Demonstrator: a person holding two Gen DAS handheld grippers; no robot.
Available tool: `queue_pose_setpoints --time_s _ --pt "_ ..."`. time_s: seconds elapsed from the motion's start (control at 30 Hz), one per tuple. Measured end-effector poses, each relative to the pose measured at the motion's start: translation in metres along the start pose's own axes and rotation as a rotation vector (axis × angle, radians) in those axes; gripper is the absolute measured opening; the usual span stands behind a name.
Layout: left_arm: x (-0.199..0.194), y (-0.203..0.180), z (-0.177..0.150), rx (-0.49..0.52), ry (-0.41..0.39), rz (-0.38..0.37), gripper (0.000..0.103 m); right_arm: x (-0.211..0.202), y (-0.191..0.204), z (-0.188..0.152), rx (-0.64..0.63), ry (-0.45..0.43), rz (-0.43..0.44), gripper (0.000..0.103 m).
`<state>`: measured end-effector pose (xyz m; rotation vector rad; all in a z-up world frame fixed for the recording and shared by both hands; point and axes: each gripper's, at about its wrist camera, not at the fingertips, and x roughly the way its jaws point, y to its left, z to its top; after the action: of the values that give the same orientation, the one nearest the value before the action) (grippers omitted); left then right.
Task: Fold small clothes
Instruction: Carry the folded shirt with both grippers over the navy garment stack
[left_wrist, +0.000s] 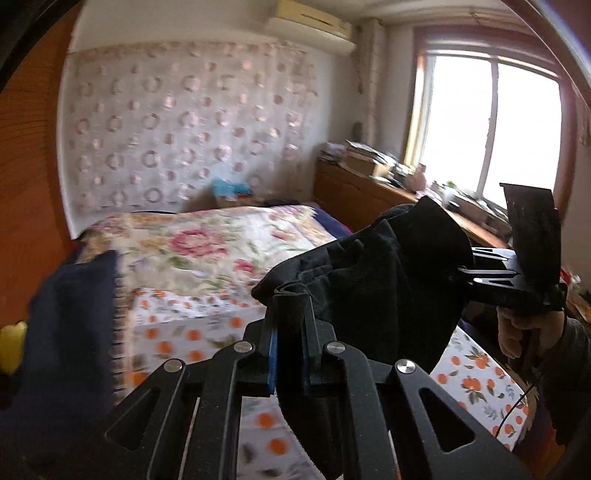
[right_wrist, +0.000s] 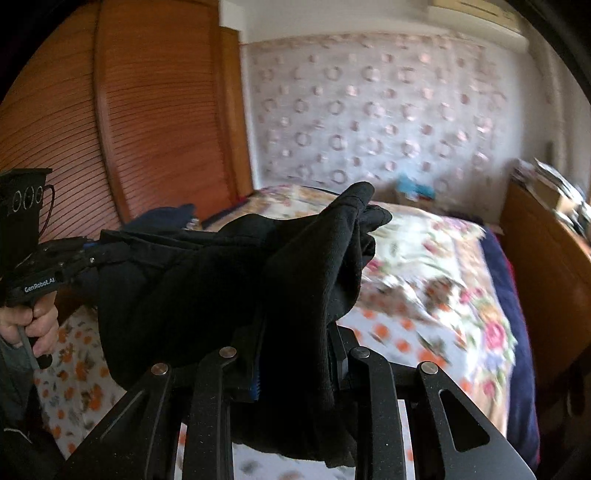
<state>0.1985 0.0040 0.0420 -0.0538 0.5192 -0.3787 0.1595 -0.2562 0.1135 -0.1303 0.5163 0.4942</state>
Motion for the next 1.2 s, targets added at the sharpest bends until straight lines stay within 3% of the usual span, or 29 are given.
queue_pose_setpoints --time_s 0.23,0.53,0.77,0.87,0.97,1.03,1.17,1.2 --pt "-0.049 0.066 -0.014 -0.085 -0.084 0.148 0.01 0.06 0.033 0.051 -0.126 -0.02 0.124 0.026" --pt "-0.095 0.125 -0.034 -0.238 -0.199 0.259 0.01 0.136 0.062 0.12 -0.285 -0.017 0.274 0.026" --pt "-0.095 0.164 -0.074 -0.336 -0.16 0.383 0.008 0.22 0.102 0.164 -0.434 0.016 0.391 0.026" --pt "-0.084 0.182 -0.093 -0.354 -0.099 0.436 0.008 0.271 0.118 0.167 -0.457 0.075 0.362 0.029" --pt "-0.077 0.191 -0.104 -0.369 -0.057 0.439 0.008 0.308 0.113 0.168 -0.406 0.081 0.258 0.039" --pt "-0.077 0.192 -0.105 -0.363 -0.052 0.444 0.008 0.318 0.105 0.168 -0.354 0.064 0.228 0.049" --pt "-0.084 0.185 -0.106 -0.346 -0.056 0.453 0.008 0.314 0.098 0.159 -0.328 -0.027 0.151 0.052" --pt "-0.085 0.185 -0.105 -0.343 -0.055 0.459 0.009 0.311 0.098 0.155 -0.317 -0.033 0.174 0.052"
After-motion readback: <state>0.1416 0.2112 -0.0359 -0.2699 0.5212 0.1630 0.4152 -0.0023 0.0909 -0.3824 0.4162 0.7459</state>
